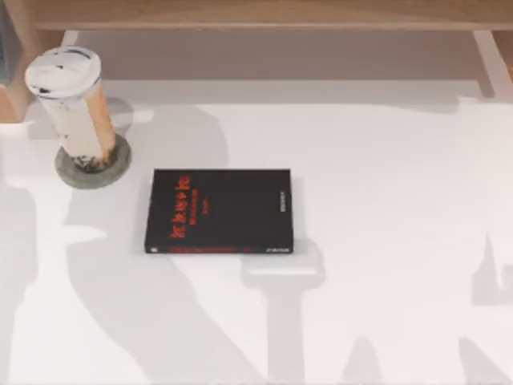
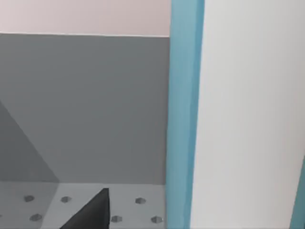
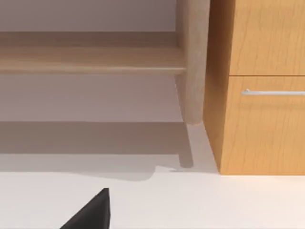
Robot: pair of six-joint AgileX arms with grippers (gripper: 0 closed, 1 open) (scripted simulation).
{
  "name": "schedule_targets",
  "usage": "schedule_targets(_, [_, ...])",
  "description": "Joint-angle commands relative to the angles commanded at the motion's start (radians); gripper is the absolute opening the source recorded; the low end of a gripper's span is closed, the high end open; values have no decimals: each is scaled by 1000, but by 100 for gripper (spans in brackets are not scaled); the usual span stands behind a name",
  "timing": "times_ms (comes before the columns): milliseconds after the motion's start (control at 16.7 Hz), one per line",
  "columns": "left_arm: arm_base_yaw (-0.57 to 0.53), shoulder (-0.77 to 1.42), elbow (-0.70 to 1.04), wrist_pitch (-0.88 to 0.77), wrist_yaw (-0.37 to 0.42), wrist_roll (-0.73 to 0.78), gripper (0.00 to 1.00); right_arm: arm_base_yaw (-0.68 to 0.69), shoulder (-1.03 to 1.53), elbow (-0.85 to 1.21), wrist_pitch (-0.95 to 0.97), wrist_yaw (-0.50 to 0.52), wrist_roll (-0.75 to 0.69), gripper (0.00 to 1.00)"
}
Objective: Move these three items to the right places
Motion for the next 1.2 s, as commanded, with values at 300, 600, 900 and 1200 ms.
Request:
schedule_targets(300, [-20, -8, 22, -31, -19, 0, 100, 0, 0, 0, 0, 0, 0, 100])
schedule_targets(600, [-16, 54, 107, -51, -24, -1, 100, 0, 0, 0, 0, 0, 0, 100])
schedule_targets(900, [-23, 101, 149, -47, -21, -1, 100, 0, 0, 0, 0, 0, 0, 100])
schedule_targets(1200, [-23, 101, 149, -47, -21, -1, 70, 0, 0, 0, 0, 0, 0, 100])
